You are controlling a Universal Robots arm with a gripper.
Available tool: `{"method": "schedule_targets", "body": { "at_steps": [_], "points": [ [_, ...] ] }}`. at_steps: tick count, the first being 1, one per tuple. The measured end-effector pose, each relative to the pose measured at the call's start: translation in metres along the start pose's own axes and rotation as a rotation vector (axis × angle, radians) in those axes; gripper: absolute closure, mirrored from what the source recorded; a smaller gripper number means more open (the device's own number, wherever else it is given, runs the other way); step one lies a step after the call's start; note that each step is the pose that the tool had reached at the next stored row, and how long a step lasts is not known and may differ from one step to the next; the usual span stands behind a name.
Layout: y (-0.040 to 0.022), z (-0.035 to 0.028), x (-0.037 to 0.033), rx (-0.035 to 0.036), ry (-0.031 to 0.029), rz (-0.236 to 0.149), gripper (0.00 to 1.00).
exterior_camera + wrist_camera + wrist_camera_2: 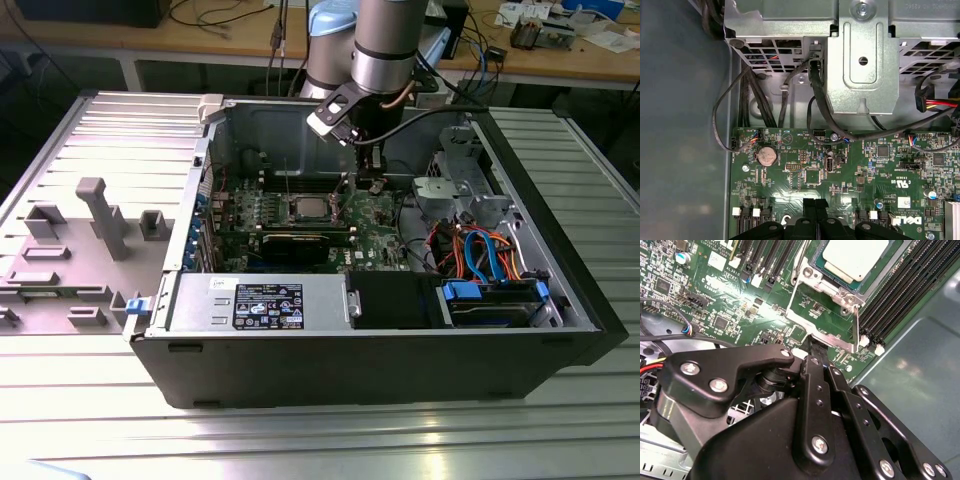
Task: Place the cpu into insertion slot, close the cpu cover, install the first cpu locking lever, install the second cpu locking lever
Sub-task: 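Close the cpu cover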
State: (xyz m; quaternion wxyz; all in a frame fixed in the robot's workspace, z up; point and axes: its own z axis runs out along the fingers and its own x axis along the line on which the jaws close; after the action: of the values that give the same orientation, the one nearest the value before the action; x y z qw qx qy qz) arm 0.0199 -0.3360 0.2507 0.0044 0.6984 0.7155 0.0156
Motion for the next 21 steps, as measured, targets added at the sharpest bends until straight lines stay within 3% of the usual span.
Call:
{"method": "schedule_targets", "body": {
  "at_steps": [21],
  "points": [
    [-0.0132,-0.0003,0.0003,0.0000,0.0000,0.000,0.89]
  ]
}}
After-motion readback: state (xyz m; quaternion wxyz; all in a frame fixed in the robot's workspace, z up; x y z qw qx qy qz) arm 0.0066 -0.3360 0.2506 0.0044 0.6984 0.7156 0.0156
